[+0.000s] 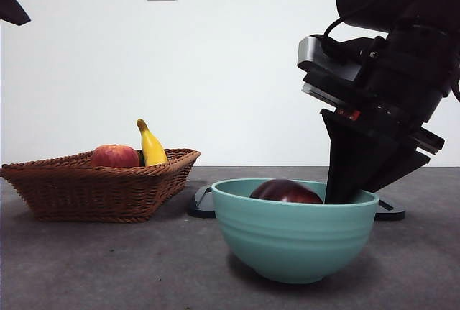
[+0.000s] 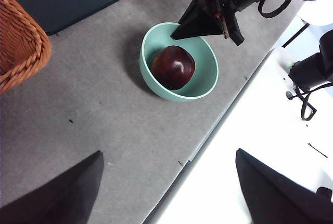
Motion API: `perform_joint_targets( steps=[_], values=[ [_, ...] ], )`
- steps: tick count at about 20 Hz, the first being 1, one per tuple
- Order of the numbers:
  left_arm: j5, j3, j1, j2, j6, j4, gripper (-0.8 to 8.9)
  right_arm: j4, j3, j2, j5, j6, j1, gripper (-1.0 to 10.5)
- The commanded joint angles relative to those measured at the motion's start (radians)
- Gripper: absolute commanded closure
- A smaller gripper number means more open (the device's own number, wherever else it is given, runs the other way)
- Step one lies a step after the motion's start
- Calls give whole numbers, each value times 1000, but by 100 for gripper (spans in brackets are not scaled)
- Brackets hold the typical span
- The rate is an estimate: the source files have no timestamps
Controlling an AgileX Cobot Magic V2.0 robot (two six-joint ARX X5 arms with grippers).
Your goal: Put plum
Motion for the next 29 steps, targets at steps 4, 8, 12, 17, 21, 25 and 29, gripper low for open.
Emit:
perform_joint_targets(
  steps=[4, 8, 12, 17, 21, 25, 29],
  values=[
    [8, 12, -5, 5, 11, 6, 407, -38, 159, 2, 2, 19, 1, 937],
    [8, 12, -5, 5, 11, 16, 408, -54, 271, 28, 23, 14, -53, 937],
    [8, 12, -5, 5, 11, 16, 408, -96, 430, 156, 23, -22, -129, 937],
    [8, 12, -5, 5, 11, 16, 408, -95, 578, 354, 23, -46, -211, 937],
    [8, 12, -5, 5, 11, 16, 408, -32, 587, 433, 20, -45, -274, 937],
    [8, 12, -5, 5, 11, 16, 408, -3, 587, 499, 20, -44, -286, 937],
    [8, 12, -5, 5, 11, 16, 408, -1, 587, 512, 19, -44, -286, 937]
  ],
)
